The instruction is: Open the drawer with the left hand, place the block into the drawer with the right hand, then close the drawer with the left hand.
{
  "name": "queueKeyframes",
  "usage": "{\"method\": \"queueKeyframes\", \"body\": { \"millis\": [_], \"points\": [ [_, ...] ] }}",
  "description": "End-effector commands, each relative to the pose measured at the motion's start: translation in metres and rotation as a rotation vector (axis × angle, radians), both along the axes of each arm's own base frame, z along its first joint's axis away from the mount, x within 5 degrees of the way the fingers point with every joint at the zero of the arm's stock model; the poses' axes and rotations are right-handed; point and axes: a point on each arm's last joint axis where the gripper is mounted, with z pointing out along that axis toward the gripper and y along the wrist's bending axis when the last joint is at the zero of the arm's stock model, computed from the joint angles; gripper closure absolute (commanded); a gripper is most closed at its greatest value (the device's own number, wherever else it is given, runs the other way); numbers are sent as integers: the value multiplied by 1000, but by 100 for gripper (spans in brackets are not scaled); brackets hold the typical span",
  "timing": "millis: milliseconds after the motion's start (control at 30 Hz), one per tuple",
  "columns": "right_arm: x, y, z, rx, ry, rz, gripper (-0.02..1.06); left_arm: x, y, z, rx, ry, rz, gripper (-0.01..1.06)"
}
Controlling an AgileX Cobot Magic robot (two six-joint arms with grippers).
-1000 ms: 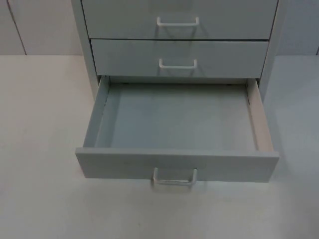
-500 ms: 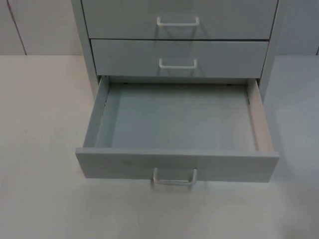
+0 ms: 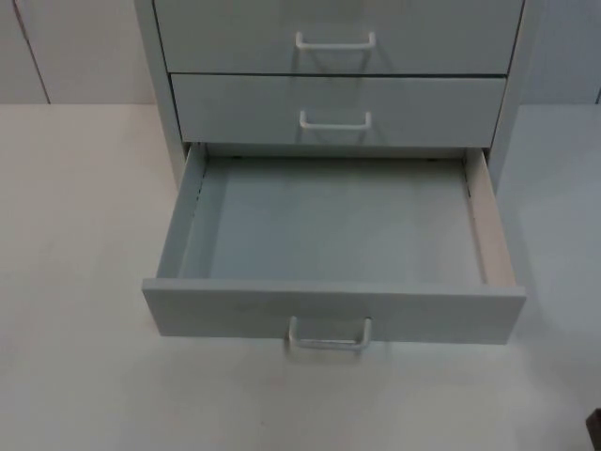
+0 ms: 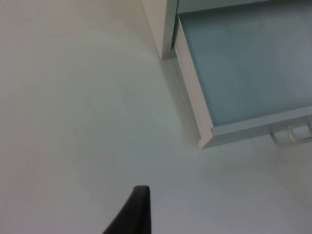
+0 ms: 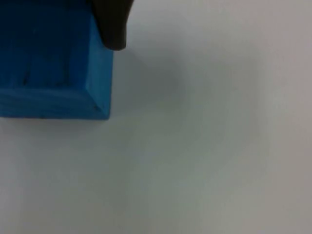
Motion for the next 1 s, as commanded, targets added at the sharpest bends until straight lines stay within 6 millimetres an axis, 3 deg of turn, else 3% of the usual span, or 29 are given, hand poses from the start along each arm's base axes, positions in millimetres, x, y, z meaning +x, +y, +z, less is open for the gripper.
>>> {"method": "queueKeyframes", "body": {
  "millis": [0,67,133,333,600,767,967],
  "points": [
    [1,-1,0,10,-12,-1,81,-1,1,-1,-4,-5,10,0],
    [2,0,0,18,-20,6,101,-1,0,-1,-4,-3,9,0],
    [2,0,1,22,-25,9,104,-1,0,-1,-4,-3,9,0],
    [-5,-1,21,-1,-59,24,105,-1,0,-1,-4,1,7,0],
    [-36,-19,90,-5,-222,42,105,-1,1,-1,0,-2,9,0],
    [-51,-32,116,18,-289,27,105,-1,2,-1,19,-3,17,0],
    [-52,-34,126,18,-310,53,105,2,7,0,40,-23,63,0]
  ]
}}
